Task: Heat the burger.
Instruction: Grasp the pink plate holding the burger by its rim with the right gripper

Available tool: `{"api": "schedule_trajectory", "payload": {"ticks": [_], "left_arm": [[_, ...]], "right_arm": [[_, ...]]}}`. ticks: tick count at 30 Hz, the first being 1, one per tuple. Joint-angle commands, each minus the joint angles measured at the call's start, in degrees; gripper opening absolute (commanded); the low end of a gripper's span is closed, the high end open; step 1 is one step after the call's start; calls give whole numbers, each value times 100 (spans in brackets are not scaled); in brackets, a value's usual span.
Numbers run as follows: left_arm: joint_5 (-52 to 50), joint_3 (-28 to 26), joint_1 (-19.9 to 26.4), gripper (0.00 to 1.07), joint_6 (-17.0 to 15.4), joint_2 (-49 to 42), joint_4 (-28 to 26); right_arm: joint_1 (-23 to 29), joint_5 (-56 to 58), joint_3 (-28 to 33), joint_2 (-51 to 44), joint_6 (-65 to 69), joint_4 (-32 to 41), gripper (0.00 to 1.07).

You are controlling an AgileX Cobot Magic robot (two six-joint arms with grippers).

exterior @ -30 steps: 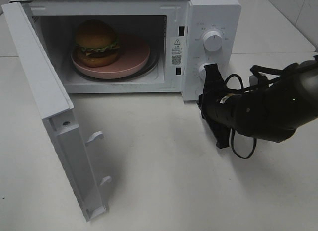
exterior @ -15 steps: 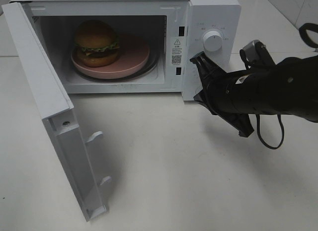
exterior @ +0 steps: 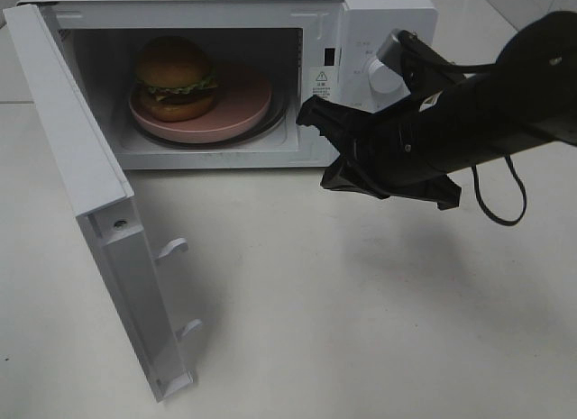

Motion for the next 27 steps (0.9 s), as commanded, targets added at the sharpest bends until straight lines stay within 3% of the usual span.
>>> {"api": "schedule_trajectory", "payload": {"ticks": [1, 5, 9, 12, 14, 15, 17, 20, 25, 27], "left_arm": [[-52, 23, 17, 94, -23, -132, -11], [-52, 23, 17, 94, -23, -132, -11], [-52, 23, 17, 94, -23, -132, -11], [-52, 23, 17, 94, -23, -132, -11], [-52, 23, 17, 94, -23, -132, -11], [-52, 23, 17, 94, -23, -132, -11], [-52, 23, 17, 94, -23, -132, -11], [-52, 23, 17, 94, -23, -132, -11], [-52, 23, 17, 94, -23, -132, -11], [-52, 23, 17, 94, -23, -132, -11]], "right_arm": [[-17, 985, -447, -52, -413, -877, 1], [-17, 1736, -842, -52, -659, -1616, 1], [-17, 2240, -1129, -52, -1444, -1908, 1], [-17, 2618, -1364, -52, -2561, -1937, 1], [-17, 2905, -1495, -52, -4291, -1948, 3], [-17, 2905, -1495, -52, -4291, -1948, 3], [-17, 2985, -1495, -52, -5747, -1971, 3], [-17, 3025, -1495, -52, -6274, -2005, 3], [-17, 2997, -1495, -52, -8990, -2217, 3], [-17, 2962, -1495, -52, -9236, -2252, 4]]}}
